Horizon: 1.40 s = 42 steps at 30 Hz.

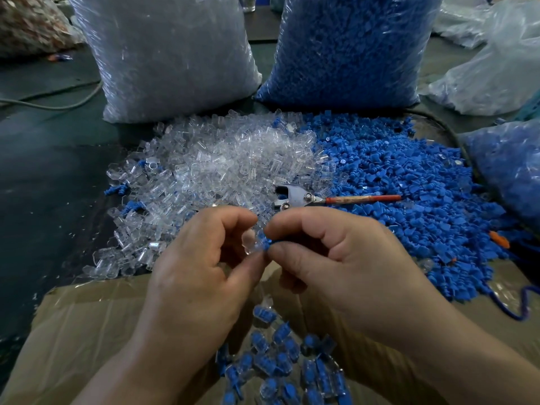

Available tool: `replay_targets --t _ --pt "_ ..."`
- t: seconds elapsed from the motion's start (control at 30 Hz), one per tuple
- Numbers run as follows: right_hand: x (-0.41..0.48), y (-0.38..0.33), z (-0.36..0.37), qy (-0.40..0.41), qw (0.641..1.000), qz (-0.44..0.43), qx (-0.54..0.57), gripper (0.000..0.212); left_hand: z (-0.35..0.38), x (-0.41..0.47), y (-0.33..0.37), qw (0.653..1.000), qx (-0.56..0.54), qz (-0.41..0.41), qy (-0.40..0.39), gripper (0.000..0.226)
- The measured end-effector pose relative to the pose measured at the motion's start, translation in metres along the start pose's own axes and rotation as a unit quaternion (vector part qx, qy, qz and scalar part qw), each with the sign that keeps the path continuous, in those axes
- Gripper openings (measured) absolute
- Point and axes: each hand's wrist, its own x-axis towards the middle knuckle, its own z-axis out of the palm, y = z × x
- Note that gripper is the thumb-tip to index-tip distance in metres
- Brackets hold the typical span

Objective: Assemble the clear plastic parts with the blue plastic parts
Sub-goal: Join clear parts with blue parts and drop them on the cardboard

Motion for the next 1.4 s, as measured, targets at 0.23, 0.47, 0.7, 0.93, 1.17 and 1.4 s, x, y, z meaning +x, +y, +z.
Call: replay_targets --t 0.23,0.47,0.7,0.93,1.17,1.4 --pt "0.002 -0.001 0.004 0.017 0.988 -0.050 -0.148 0.019 -0.001 0.003 0.003 0.996 0.061 0.058 -0.026 0.037" --pt "0.000 0.003 0.005 0.048 0.986 -0.071 -0.143 0.019 -0.001 0.002 -0.002 0.993 0.078 0.090 -0.014 0.040" --pt "0.000 0.000 0.010 0.037 0.981 -0.104 -0.159 0.007 0.000 0.002 -0.002 0.991 0.093 0.096 -0.022 0.036" --pt "-0.002 -0.005 0.008 -0.010 1.000 0.012 0.011 0.004 0.000 0.001 0.005 0.992 0.098 0.078 0.017 0.027" --pt "-0.001 0.001 0.008 0.042 0.989 -0.071 -0.125 0.006 0.003 -0.003 0.013 0.977 -0.175 -0.103 -0.058 0.028" --pt "-0.001 0.006 0.002 0.049 0.954 -0.111 -0.274 0.031 0.003 0.003 0.011 0.928 -0.311 -0.196 -0.053 0.012"
